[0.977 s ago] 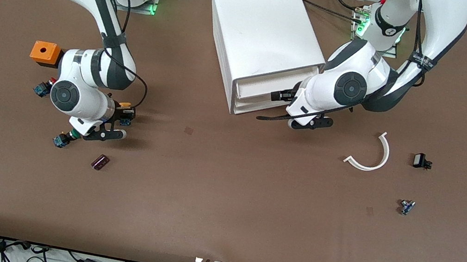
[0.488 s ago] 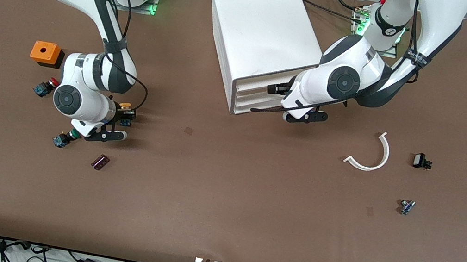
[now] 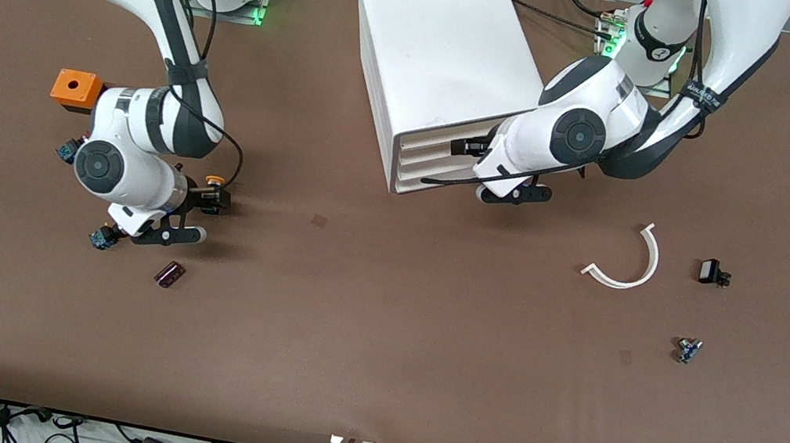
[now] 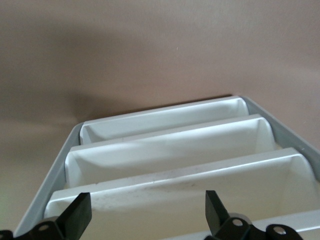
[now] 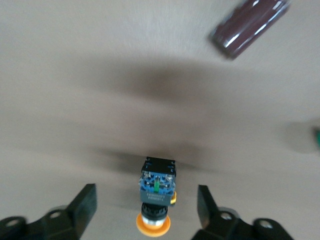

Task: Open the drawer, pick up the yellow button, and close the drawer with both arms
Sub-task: 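Open the right gripper to release the button and raise both grippers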

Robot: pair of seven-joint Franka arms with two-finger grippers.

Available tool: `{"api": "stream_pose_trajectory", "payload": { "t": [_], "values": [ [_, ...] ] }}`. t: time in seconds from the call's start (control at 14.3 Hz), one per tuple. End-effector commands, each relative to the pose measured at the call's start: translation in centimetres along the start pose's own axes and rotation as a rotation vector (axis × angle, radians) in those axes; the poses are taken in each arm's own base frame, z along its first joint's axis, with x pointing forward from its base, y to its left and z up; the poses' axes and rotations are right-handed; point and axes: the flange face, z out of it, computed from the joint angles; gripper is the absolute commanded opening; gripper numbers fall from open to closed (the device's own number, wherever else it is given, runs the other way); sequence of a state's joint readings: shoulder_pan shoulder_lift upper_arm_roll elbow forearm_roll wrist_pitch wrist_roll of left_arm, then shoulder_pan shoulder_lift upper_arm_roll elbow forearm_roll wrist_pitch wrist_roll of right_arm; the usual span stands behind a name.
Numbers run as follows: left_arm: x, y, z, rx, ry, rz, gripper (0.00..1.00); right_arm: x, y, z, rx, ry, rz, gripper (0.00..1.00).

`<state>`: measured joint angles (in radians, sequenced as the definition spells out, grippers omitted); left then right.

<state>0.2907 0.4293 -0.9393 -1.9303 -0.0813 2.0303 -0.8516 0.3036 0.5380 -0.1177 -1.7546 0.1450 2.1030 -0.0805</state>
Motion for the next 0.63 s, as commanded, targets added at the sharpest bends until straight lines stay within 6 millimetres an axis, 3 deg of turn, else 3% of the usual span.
{"api": "stream_pose_trajectory", "payload": {
  "t": [0.0, 0.28, 0.56],
  "values": [
    [2.0, -1.9, -5.5, -0.022, 0.057, -0.009, 1.0, 1.3, 1.6, -7.7, 0.009, 0.001, 0.028, 1.0],
    [6.4, -5.8, -13.1, 0.016, 0.159, 0.08, 1.0, 0.8, 4.4, -17.9, -0.001, 0.035, 0.068, 1.0],
    [8.7, -10.3, -18.8, 0.185, 0.25, 0.306, 1.0, -2.5, 7.4, -23.4, 0.005, 0.039, 0.133, 1.0]
  ]
}}
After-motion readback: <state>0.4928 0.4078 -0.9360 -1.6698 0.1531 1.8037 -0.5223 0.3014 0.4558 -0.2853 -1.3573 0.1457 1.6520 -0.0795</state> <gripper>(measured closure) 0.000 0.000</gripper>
